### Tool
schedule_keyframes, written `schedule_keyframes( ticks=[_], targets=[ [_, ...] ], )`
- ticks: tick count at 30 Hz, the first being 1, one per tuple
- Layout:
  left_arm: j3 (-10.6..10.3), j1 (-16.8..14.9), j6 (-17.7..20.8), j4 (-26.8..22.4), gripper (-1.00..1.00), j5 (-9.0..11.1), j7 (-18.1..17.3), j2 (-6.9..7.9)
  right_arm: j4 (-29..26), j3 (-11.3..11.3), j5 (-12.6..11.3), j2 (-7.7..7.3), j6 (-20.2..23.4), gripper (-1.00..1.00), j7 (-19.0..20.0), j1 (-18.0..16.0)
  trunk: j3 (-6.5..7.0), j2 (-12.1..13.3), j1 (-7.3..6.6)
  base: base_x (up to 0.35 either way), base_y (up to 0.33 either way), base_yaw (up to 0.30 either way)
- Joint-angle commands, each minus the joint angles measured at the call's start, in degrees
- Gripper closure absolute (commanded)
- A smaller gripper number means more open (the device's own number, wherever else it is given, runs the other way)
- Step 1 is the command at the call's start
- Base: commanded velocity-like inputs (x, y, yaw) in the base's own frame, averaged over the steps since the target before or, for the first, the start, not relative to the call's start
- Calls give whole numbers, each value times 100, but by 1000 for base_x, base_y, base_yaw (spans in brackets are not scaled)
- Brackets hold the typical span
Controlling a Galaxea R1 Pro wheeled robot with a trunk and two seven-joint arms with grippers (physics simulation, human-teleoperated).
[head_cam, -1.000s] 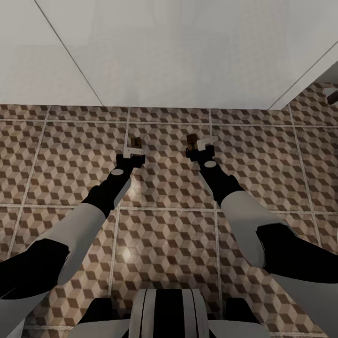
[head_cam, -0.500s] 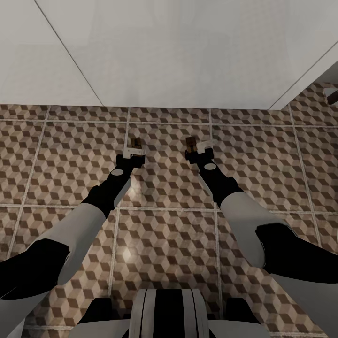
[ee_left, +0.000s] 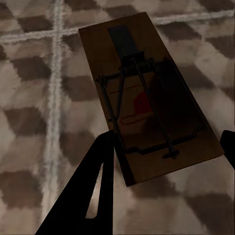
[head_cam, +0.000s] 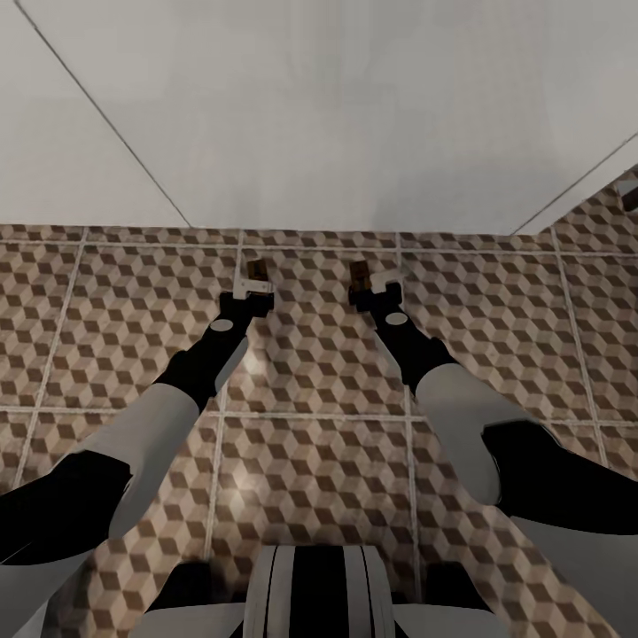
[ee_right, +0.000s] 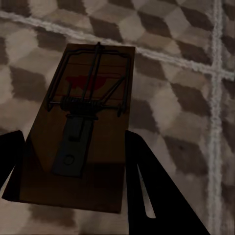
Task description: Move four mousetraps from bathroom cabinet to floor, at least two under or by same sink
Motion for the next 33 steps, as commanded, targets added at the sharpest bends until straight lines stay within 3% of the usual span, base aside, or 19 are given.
schedule_keyframes(
  ticks=[1,23,33],
  targets=[
    [-43,-3,29,-9,100,49,56,6,11,18,23,0,-11,100,-28,-6,-3,-1,1,123,0,0],
    [-43,15,29,62,100,49,56,-20,241,13,25,0,-3,100,-28,-9,-3,-1,1,15,0,0],
    [-43,40,29,105,100,49,56,-21,252,10,26,0,-12,100,-28,-9,-3,-1,1,121,57,0]
  ],
)
